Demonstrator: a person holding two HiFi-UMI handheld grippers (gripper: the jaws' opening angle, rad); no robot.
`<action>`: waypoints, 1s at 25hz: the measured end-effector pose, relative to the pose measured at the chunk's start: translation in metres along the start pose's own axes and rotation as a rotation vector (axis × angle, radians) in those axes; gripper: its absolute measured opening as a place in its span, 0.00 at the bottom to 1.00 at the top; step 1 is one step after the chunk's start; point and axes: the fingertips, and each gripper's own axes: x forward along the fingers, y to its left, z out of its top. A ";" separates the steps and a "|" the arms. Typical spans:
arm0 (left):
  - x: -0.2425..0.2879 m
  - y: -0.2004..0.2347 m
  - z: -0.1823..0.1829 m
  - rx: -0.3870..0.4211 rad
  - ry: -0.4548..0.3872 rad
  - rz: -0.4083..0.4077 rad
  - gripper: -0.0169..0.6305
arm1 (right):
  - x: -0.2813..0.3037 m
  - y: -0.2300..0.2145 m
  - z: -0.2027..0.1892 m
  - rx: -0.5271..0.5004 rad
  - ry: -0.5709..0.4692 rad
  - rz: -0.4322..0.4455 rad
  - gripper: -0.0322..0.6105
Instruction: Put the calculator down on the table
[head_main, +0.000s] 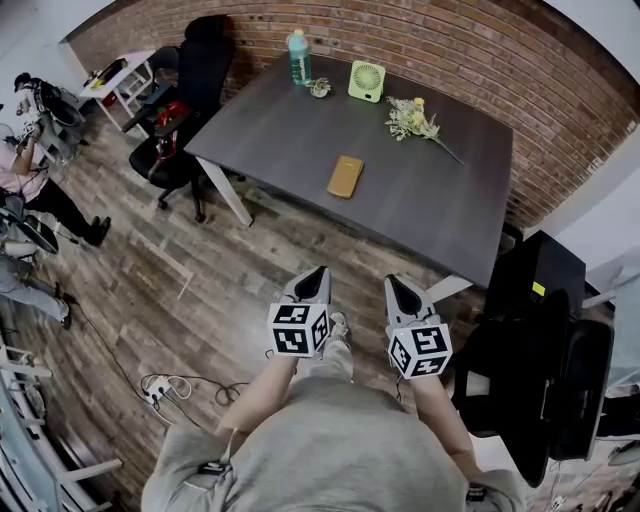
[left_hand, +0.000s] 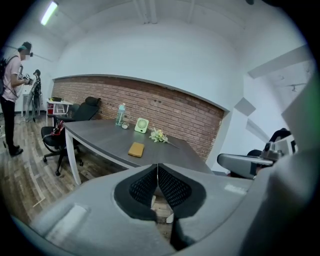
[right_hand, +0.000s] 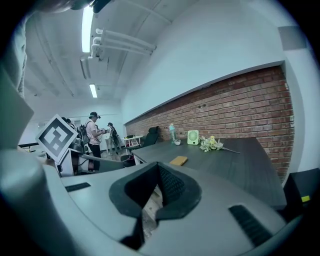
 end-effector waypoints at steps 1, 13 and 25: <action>-0.006 -0.002 -0.003 0.002 -0.002 -0.003 0.06 | -0.005 0.004 -0.002 0.000 -0.003 -0.001 0.05; -0.050 -0.011 -0.031 0.010 -0.005 -0.017 0.06 | -0.044 0.031 -0.017 -0.001 -0.019 -0.021 0.05; -0.058 -0.019 -0.034 0.019 -0.011 -0.033 0.06 | -0.056 0.036 -0.014 -0.068 -0.029 -0.041 0.05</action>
